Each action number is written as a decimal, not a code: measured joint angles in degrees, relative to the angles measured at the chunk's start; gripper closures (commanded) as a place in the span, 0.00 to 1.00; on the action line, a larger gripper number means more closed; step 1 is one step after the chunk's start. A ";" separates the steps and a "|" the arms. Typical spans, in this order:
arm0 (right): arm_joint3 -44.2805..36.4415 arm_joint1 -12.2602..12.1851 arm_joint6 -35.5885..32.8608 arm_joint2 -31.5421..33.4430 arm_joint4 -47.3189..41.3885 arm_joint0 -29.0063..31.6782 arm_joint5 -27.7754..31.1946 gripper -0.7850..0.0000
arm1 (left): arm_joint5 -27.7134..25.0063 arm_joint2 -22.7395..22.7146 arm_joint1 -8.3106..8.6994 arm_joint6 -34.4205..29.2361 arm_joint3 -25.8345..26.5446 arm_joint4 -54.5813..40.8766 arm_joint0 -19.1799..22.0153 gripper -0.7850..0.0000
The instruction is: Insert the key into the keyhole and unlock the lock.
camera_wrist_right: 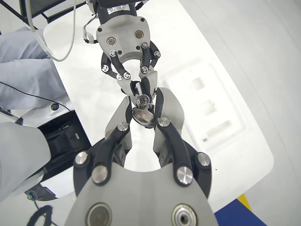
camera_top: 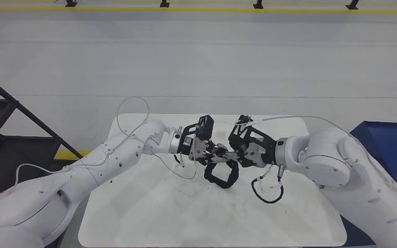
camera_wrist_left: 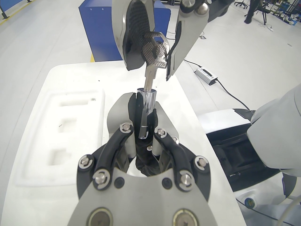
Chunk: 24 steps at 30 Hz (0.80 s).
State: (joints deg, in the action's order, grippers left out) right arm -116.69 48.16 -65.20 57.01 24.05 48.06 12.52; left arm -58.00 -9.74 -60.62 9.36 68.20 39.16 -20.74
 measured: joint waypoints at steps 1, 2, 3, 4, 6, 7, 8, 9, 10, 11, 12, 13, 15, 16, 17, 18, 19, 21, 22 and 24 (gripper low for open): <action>0.13 0.05 -0.25 0.02 -0.41 0.02 -1.02 1.00 | 0.00 0.00 -0.04 -0.07 0.07 0.05 -0.04 1.00; 0.17 0.09 -0.52 -0.02 -0.60 0.02 -1.81 1.00 | 0.00 0.00 -0.08 -0.12 0.13 0.07 -0.06 1.00; 0.20 0.14 -0.75 -0.06 -0.81 0.00 -2.59 1.00 | 0.00 0.00 -0.11 -0.17 0.20 0.10 -0.06 1.00; 0.24 0.21 -0.90 -0.12 -1.14 -0.01 -3.65 1.00 | 0.00 0.00 -0.16 -0.21 0.28 0.12 -0.07 1.00; 0.37 0.30 -1.08 -0.16 -1.45 -0.04 -5.17 1.00 | 0.00 0.00 -0.22 -0.27 0.39 0.17 -0.06 1.00; 0.41 0.36 -1.16 -0.18 -1.50 -0.05 -6.17 1.00 | 0.00 0.00 -0.27 -0.29 0.45 0.21 -0.03 1.00; 0.42 0.41 -1.20 -0.20 -1.56 -0.04 -6.88 1.00 | 0.00 0.00 -0.30 -0.31 0.49 0.24 -0.01 1.00; 0.43 0.45 -1.23 -0.22 -1.64 -0.01 -7.56 1.00 | 0.00 0.00 -0.34 -0.33 0.52 0.26 -0.01 1.00; 0.49 0.51 -1.24 -0.24 -1.81 0.07 -8.49 1.00 | 0.00 0.00 -0.38 -0.40 0.54 0.30 -0.01 1.00; 0.57 0.56 -1.28 -0.27 -1.98 0.15 -9.21 1.00 | 0.00 0.00 -0.42 -0.45 0.58 0.34 0.00 1.00; 0.66 0.60 -1.33 -0.29 -2.26 0.23 -9.88 1.00 | 0.00 0.00 -0.45 -0.50 0.59 0.38 0.00 1.00; 0.83 0.68 -1.43 -0.35 -2.74 0.33 -10.71 1.00 | 0.00 0.00 -0.49 -0.54 0.59 0.41 -0.01 1.00; 1.01 0.78 -1.50 -0.48 -3.24 0.36 -11.50 0.16 | 0.00 0.00 -0.54 -0.57 0.56 0.42 -0.03 1.00; 1.08 0.85 -1.46 -0.60 -3.25 0.33 -11.69 0.00 | 0.00 0.00 -0.57 -0.58 0.52 0.42 -0.03 1.00; 1.11 0.90 -1.32 -0.70 -3.17 0.30 -11.78 0.00 | 0.00 0.00 -0.59 -0.58 0.49 0.42 -0.03 1.00; 1.14 0.96 -1.12 -0.80 -3.09 0.25 -11.83 0.00 | 0.00 0.00 -0.60 -0.58 0.45 0.42 -0.04 1.00; 1.15 1.04 -0.85 -0.88 -2.94 0.14 -11.83 0.00 | 0.00 0.00 -0.62 -0.55 0.35 0.42 -0.08 1.00; 1.09 1.13 -0.46 -0.84 -2.79 -0.06 -11.70 0.00 | 0.00 0.00 -0.65 -0.50 0.14 0.39 -0.15 1.00; 1.04 1.16 -0.19 -0.65 -2.84 -0.10 -11.62 0.00 | 0.00 0.00 -0.65 -0.45 0.00 0.37 -0.17 1.00; 0.86 1.15 0.17 -0.17 -3.22 0.10 -11.48 0.00 | 0.00 0.00 -0.66 -0.37 -0.21 0.34 -0.19 1.00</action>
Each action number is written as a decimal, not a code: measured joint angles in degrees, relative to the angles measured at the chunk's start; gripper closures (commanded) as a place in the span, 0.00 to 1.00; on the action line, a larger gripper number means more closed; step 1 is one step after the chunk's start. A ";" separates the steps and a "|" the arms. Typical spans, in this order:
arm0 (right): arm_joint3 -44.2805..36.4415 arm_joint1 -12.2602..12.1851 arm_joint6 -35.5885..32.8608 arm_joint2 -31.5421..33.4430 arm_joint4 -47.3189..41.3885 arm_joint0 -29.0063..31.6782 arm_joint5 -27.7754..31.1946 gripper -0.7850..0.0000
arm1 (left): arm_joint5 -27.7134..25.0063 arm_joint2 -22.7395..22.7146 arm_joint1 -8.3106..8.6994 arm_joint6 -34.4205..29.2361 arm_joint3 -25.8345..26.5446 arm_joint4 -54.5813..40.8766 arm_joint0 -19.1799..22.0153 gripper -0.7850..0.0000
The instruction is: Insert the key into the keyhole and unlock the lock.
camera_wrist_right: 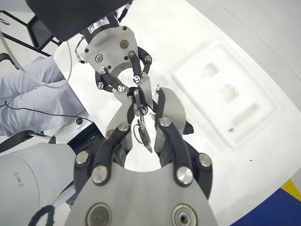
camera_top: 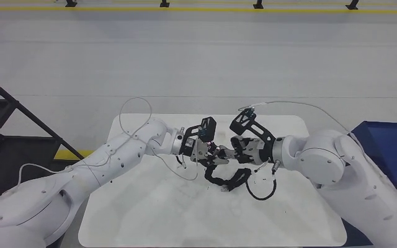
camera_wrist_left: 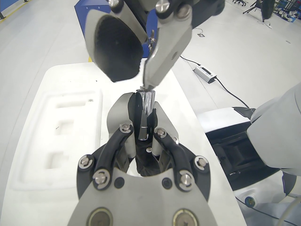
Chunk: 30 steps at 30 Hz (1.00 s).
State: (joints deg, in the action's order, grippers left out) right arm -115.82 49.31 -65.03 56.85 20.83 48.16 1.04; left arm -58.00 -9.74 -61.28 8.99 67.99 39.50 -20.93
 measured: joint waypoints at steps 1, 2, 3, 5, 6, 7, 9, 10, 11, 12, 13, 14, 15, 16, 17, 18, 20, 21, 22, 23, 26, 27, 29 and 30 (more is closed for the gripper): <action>-0.11 -0.03 0.14 0.30 -0.28 0.21 0.09 0.00 | 0.00 0.00 0.00 0.06 -0.11 -0.01 0.00 1.00; -0.14 -0.10 0.28 0.81 -0.54 0.51 0.33 0.00 | 0.00 0.00 0.02 0.16 -0.30 -0.03 0.01 1.00; -0.08 -0.17 0.40 1.25 -0.76 0.75 0.64 0.00 | 0.00 0.00 0.04 0.24 -0.46 -0.03 0.03 1.00; 0.21 -0.35 0.51 2.34 -1.39 1.42 1.53 0.00 | 0.00 0.00 0.11 0.38 -1.02 0.12 0.08 1.00; 0.29 -0.44 0.46 2.80 -1.59 1.75 1.86 0.00 | 0.00 0.00 0.15 0.39 -1.29 0.26 0.11 1.00; 0.40 -0.56 0.39 3.44 -1.89 2.20 2.24 0.00 | 0.00 0.00 0.20 0.41 -1.66 0.44 0.14 1.00; 0.77 -0.77 0.29 4.54 -2.34 2.76 3.27 0.00 | 0.00 0.00 0.31 0.43 -2.26 0.74 0.22 1.00; 0.95 -0.87 0.24 5.07 -2.55 3.01 4.05 0.00 | 0.00 0.00 0.39 0.33 -2.63 0.97 0.27 1.00; 1.07 -0.99 0.22 5.66 -2.83 3.32 5.48 0.00 | 0.00 0.00 0.52 0.03 -3.07 1.35 0.31 1.00; 1.24 -1.08 0.13 6.03 -2.99 3.54 6.81 0.00 | 0.00 0.00 0.61 -0.28 -3.27 1.67 0.30 1.00; 1.62 -1.20 0.06 6.50 -3.22 3.86 8.38 0.00 | 0.00 0.00 0.74 -0.83 -3.46 2.16 0.26 1.00; 1.87 -1.27 0.23 6.86 -3.52 4.12 9.50 0.00 | 0.00 0.00 0.85 -1.26 -3.59 2.47 0.22 1.00; 2.13 -1.33 0.41 7.16 -3.82 4.39 10.67 0.00 | 0.00 0.00 0.97 -1.66 -3.74 2.67 0.18 1.00; 2.55 -1.42 0.40 7.43 -4.19 4.74 12.27 0.00 | 0.00 0.00 1.12 -2.22 -3.92 2.87 0.10 1.00; 2.87 -1.47 0.29 7.57 -4.53 4.95 13.52 0.00 | 0.00 0.00 1.23 -2.72 -4.08 3.04 0.03 1.00; 3.26 -1.52 0.20 7.69 -4.90 5.12 14.80 0.00 | 0.00 0.00 1.32 -3.27 -4.28 3.21 -0.05 1.00; 4.12 -1.64 -0.03 7.98 -5.09 5.34 17.43 0.00 | 0.00 0.00 1.49 -4.69 -4.70 3.61 -0.33 1.00; 4.35 -1.69 -0.11 8.08 -4.92 5.39 18.46 0.00 | 0.00 0.00 1.53 -5.24 -4.75 3.72 -0.50 1.00; 4.63 -1.76 -0.13 8.23 -4.63 5.45 19.73 0.00 | 0.00 0.00 1.56 -5.94 -4.63 3.84 -0.76 1.00; 4.84 -1.80 -0.02 8.37 -4.43 5.51 20.63 0.00 | 0.00 0.00 1.56 -6.53 -4.38 4.02 -0.99 1.00; 5.78 -1.95 0.78 9.02 -4.36 5.88 22.98 0.00 | 0.00 0.00 1.44 -8.81 -3.49 4.87 -1.86 1.00; 6.06 -2.00 0.94 9.23 -4.36 6.00 23.54 0.00 | 0.00 0.00 1.35 -9.52 -3.31 5.05 -2.22 1.00; 6.63 -2.12 1.29 9.69 -4.40 6.30 24.73 0.00 | 0.00 0.00 1.04 -11.48 -3.14 5.38 -3.09 1.00; 6.87 -2.17 1.42 9.87 -4.44 6.43 25.17 0.00 | 0.00 0.00 0.87 -12.47 -3.13 5.52 -3.42 1.00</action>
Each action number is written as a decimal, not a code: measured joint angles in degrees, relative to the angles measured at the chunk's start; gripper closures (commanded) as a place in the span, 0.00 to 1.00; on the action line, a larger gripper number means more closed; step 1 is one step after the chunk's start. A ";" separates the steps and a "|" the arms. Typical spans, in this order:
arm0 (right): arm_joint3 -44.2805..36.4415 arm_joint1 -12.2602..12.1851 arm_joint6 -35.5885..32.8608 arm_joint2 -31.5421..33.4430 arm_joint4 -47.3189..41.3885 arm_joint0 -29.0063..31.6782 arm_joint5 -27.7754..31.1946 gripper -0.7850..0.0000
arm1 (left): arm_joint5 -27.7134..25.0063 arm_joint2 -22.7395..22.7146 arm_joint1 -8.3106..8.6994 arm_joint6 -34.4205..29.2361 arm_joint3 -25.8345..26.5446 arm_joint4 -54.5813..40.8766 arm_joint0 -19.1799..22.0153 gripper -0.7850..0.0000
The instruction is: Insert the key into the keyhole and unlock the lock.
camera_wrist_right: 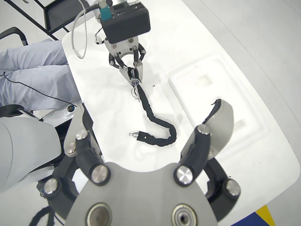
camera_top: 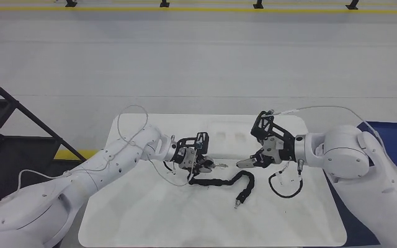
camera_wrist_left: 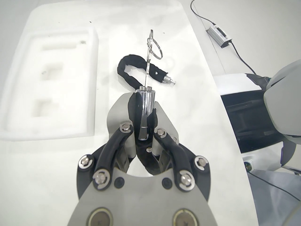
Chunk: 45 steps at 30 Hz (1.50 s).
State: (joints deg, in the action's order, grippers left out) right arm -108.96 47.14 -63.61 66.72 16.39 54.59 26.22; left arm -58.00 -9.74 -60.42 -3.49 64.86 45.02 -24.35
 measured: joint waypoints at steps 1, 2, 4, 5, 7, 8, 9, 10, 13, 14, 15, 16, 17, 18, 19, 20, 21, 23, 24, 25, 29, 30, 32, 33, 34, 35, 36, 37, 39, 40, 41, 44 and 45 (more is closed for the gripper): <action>0.30 -0.07 0.13 0.25 -0.04 0.17 0.48 0.00 | 0.00 0.00 -0.27 -1.25 -0.01 0.13 -0.39 1.00; 0.50 -0.12 0.23 0.42 -0.07 0.29 0.78 0.00 | 0.00 0.00 -0.50 -2.06 -0.01 0.15 -0.70 0.94; 0.92 -0.22 0.49 0.78 -0.12 0.55 1.57 0.00 | 0.00 0.00 -1.09 -3.63 0.16 -0.24 -1.74 0.08; 1.12 -0.26 0.69 0.92 -0.11 0.65 1.99 0.00 | 0.00 0.00 -1.36 -4.52 0.32 -0.51 -2.33 0.00; 1.68 -0.31 1.52 1.07 0.08 0.94 3.32 0.00 | 0.00 0.00 -1.98 -6.87 0.39 -2.04 -3.54 0.00; 1.96 -0.32 1.76 0.93 0.30 1.08 4.08 0.00 | 0.00 0.00 -2.21 -7.83 0.28 -3.01 -3.79 0.00; 2.25 -0.31 1.84 0.66 0.61 1.17 4.91 0.00 | 0.00 0.00 -2.43 -8.81 0.14 -3.97 -3.91 0.00; 2.73 -0.29 1.91 0.17 1.00 1.21 5.95 0.00 | 0.00 0.00 -2.69 -10.09 -0.07 -5.15 -3.88 0.00; 4.33 -0.12 2.81 -0.88 1.47 0.79 7.89 0.00 | 0.00 0.00 -3.05 -11.58 -1.12 -7.84 -3.15 0.00; 4.88 -0.06 3.28 -1.08 1.51 0.60 8.45 0.00 | 0.00 0.00 -3.08 -11.64 -1.52 -8.42 -2.83 0.00; 5.47 -0.01 3.83 -1.25 1.56 0.40 9.03 0.00 | 0.00 0.00 -3.07 -11.46 -1.88 -9.01 -2.48 0.00; 6.31 0.07 4.66 -1.44 1.56 0.17 9.91 0.00 | 0.00 0.00 -2.98 -10.70 -2.37 -9.82 -1.90 0.00; 7.01 0.13 5.35 -1.61 1.50 0.00 10.65 0.00 | 0.00 0.00 -2.84 -9.79 -2.79 -10.29 -1.32 0.00; 7.75 0.19 5.99 -1.80 1.48 -0.19 11.43 0.00 | 0.00 0.00 -2.63 -8.58 -3.20 -10.69 -0.67 0.00; 8.78 0.29 6.67 -2.14 1.59 -0.52 12.57 0.00 | 0.00 0.00 -2.28 -6.62 -3.55 -11.12 0.19 0.00; 9.64 0.37 7.10 -2.44 1.68 -0.87 13.48 0.00 | 0.00 0.00 -1.96 -5.12 -3.74 -11.20 0.88 0.00; 10.60 0.46 7.54 -2.74 1.69 -1.30 14.39 0.00 | 0.00 0.00 -1.58 -3.63 -3.90 -11.07 1.65 0.00; 12.99 0.71 8.78 -3.36 1.23 -2.55 16.34 0.00 | 0.00 0.00 -0.58 -0.24 -4.15 -10.31 3.55 0.00; 14.02 0.83 9.37 -3.58 0.87 -3.15 17.07 0.00 | 0.00 0.00 -0.12 1.22 -4.14 -9.91 4.42 0.00; 15.25 0.99 10.14 -3.86 0.37 -3.99 17.94 0.00 | 0.00 0.00 0.50 3.19 -3.97 -9.42 5.62 0.00; 17.50 1.42 11.61 -4.63 -0.98 -6.74 19.68 0.00 | 0.00 0.00 2.30 7.65 -3.58 -6.73 10.25 0.00; 17.81 1.50 11.67 -4.79 -1.27 -7.36 19.91 0.00 | 0.00 0.00 2.61 8.73 -3.39 -6.54 11.27 0.00; 18.51 1.67 11.78 -5.12 -2.00 -8.88 20.46 0.00 | 0.00 0.00 3.20 11.07 -3.03 -6.29 13.19 0.00; 18.85 1.74 11.77 -5.26 -2.37 -9.58 20.68 0.00 | 0.00 0.00 3.39 11.65 -3.02 -5.98 13.91 0.00; 19.19 1.81 11.72 -5.37 -2.70 -10.32 20.88 0.00 | 0.00 0.00 3.54 12.12 -3.11 -5.66 14.58 0.00; 19.64 1.91 11.70 -5.50 -3.21 -11.33 21.19 0.00 | 0.00 0.00 3.67 12.76 -3.34 -5.37 15.37 0.00; 20.02 1.98 11.66 -5.61 -3.64 -12.10 21.43 0.00 | 0.00 0.00 3.72 13.33 -3.49 -5.26 15.88 0.00; 20.55 2.07 11.47 -5.78 -4.27 -13.14 21.67 0.00 | 0.00 0.00 3.73 14.28 -3.58 -5.32 16.43 0.00; 21.40 2.21 10.98 -6.13 -5.23 -14.75 21.81 0.00 | 0.00 0.00 3.66 15.63 -3.66 -5.67 17.03 0.00; 21.98 2.32 10.66 -6.40 -5.72 -15.85 21.85 0.00 | 0.00 0.00 3.56 15.95 -3.67 -5.88 17.38 0.00; 22.42 2.41 10.48 -6.61 -5.98 -16.65 21.90 0.00 | 0.00 0.00 3.46 15.97 -3.69 -6.10 17.64 0.00; 23.87 2.75 10.43 -7.44 -6.67 -18.97 22.24 0.00 | 0.00 0.00 3.03 14.75 -4.15 -6.71 18.77 0.00; 24.31 2.86 10.57 -7.72 -6.93 -19.53 22.43 0.00 | 0.00 0.00 2.87 13.98 -4.35 -6.68 19.21 0.00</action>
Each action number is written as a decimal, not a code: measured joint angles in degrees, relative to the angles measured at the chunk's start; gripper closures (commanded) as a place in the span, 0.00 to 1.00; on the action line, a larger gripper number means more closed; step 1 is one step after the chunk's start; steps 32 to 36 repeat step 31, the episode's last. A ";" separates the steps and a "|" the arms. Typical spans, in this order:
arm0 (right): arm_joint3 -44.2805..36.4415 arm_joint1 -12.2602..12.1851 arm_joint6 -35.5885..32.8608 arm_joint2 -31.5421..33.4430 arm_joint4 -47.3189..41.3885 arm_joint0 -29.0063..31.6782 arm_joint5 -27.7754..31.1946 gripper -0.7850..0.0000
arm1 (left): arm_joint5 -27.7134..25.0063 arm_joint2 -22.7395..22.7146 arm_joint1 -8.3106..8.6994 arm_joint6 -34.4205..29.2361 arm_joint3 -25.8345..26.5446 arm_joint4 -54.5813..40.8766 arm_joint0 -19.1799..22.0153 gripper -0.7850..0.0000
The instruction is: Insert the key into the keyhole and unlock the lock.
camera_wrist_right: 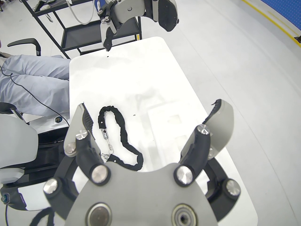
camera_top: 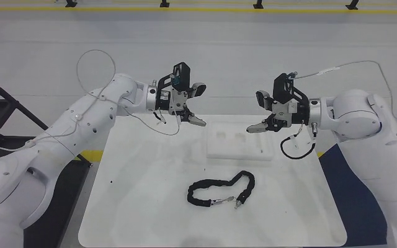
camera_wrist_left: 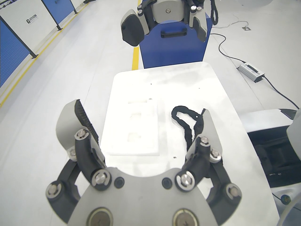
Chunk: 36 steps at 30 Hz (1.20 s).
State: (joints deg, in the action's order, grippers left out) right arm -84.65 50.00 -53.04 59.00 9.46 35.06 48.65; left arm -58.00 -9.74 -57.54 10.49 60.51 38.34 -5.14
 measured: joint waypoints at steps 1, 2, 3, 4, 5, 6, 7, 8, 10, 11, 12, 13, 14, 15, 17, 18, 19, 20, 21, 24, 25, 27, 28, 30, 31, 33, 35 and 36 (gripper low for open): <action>0.57 0.15 0.15 -0.40 -0.31 -0.66 0.24 0.00 | 0.00 0.00 -0.24 -0.78 -0.16 -0.36 0.49 0.00; 0.96 0.25 0.28 -0.71 -0.52 -1.11 0.43 0.00 | 0.00 0.00 -0.43 -1.19 -0.25 -0.88 0.80 0.00; 1.31 0.36 0.50 -0.99 -0.67 -1.54 0.65 0.00 | 0.00 0.00 -0.60 -1.57 -0.37 -1.46 1.09 0.00; 1.59 0.45 0.74 -1.20 -0.70 -1.90 0.86 0.00 | 0.00 0.00 -0.76 -1.93 -0.50 -2.09 1.32 0.00; 1.76 0.50 0.91 -1.31 -0.69 -2.11 0.99 0.00 | 0.00 0.00 -0.94 -2.32 -0.69 -3.08 1.44 0.00; 1.78 0.51 0.93 -1.32 -0.66 -2.14 1.01 0.00 | 0.00 0.00 -1.07 -2.67 -0.81 -3.93 1.40 0.00; 1.78 0.50 0.93 -1.31 -0.64 -2.12 1.01 0.00 | 0.00 0.00 -1.18 -3.13 -0.91 -4.96 1.25 0.00; 1.76 0.50 0.92 -1.30 -0.64 -2.11 1.00 0.00 | 0.00 0.00 -1.20 -3.27 -0.93 -5.24 1.18 0.00; 1.75 0.50 0.91 -1.29 -0.63 -2.09 0.99 0.00 | 0.00 0.00 -1.20 -3.29 -0.93 -5.18 1.16 0.00; 1.75 0.50 0.91 -1.29 -0.63 -2.09 0.99 0.00 | 0.00 0.00 -1.19 -3.27 -0.92 -5.13 1.16 0.00; 1.75 0.49 0.91 -1.29 -0.63 -2.09 0.99 0.00 | 0.00 0.00 -1.19 -3.26 -0.92 -5.11 1.16 0.00; 1.75 0.49 0.90 -1.29 -0.63 -2.09 0.98 0.00 | 0.00 0.00 -1.19 -3.25 -0.92 -5.11 1.16 0.00; 1.75 0.49 0.90 -1.29 -0.63 -2.09 0.98 0.00 | 0.00 0.00 -1.19 -3.25 -0.92 -5.11 1.17 0.00; 1.75 0.49 0.90 -1.29 -0.63 -2.09 0.98 0.00 | 0.00 0.00 -1.19 -3.25 -0.92 -5.11 1.17 0.00; 1.75 0.49 0.90 -1.29 -0.63 -2.09 0.98 0.00 | 0.00 0.00 -1.19 -3.25 -0.92 -5.11 1.17 0.00; 1.75 0.49 0.90 -1.29 -0.63 -2.09 0.98 0.00 | 0.00 0.00 -1.19 -3.25 -0.92 -5.11 1.17 0.00; 1.75 0.49 0.90 -1.29 -0.63 -2.09 0.98 0.00 | 0.00 0.00 -1.19 -3.25 -0.92 -5.11 1.17 0.00; 1.75 0.49 0.90 -1.29 -0.63 -2.09 0.98 0.00 | 0.00 0.00 -1.19 -3.25 -0.92 -5.11 1.17 0.00; 1.75 0.49 0.90 -1.29 -0.63 -2.09 0.98 0.00 | 0.00 0.00 -1.19 -3.25 -0.92 -5.11 1.17 0.00; 1.75 0.49 0.90 -1.29 -0.63 -2.09 0.98 0.00 | 0.00 0.00 -1.19 -3.25 -0.92 -5.11 1.17 0.00; 1.75 0.49 0.90 -1.29 -0.63 -2.09 0.98 0.00 | 0.00 0.00 -1.19 -3.25 -0.92 -5.11 1.17 0.00; 1.75 0.49 0.90 -1.29 -0.63 -2.09 0.98 0.00 | 0.00 0.00 -1.19 -3.25 -0.92 -5.11 1.17 0.00; 1.75 0.49 0.90 -1.29 -0.63 -2.09 0.98 0.00 | 0.00 0.00 -1.19 -3.25 -0.92 -5.11 1.17 0.00; 1.75 0.49 0.90 -1.29 -0.63 -2.09 0.98 0.00 | 0.00 0.00 -1.19 -3.25 -0.92 -5.11 1.17 0.00; 1.75 0.49 0.90 -1.29 -0.63 -2.09 0.98 0.00 | 0.00 0.00 -1.19 -3.25 -0.92 -5.11 1.17 0.00; 1.75 0.49 0.90 -1.29 -0.63 -2.09 0.98 0.00 | 0.00 0.00 -1.19 -3.25 -0.92 -5.11 1.17 0.00; 1.75 0.49 0.90 -1.29 -0.63 -2.09 0.98 0.00 | 0.00 0.00 -1.19 -3.25 -0.92 -5.11 1.17 0.00; 1.75 0.49 0.90 -1.29 -0.63 -2.09 0.98 0.00 | 0.00 0.00 -1.19 -3.25 -0.92 -5.11 1.17 0.00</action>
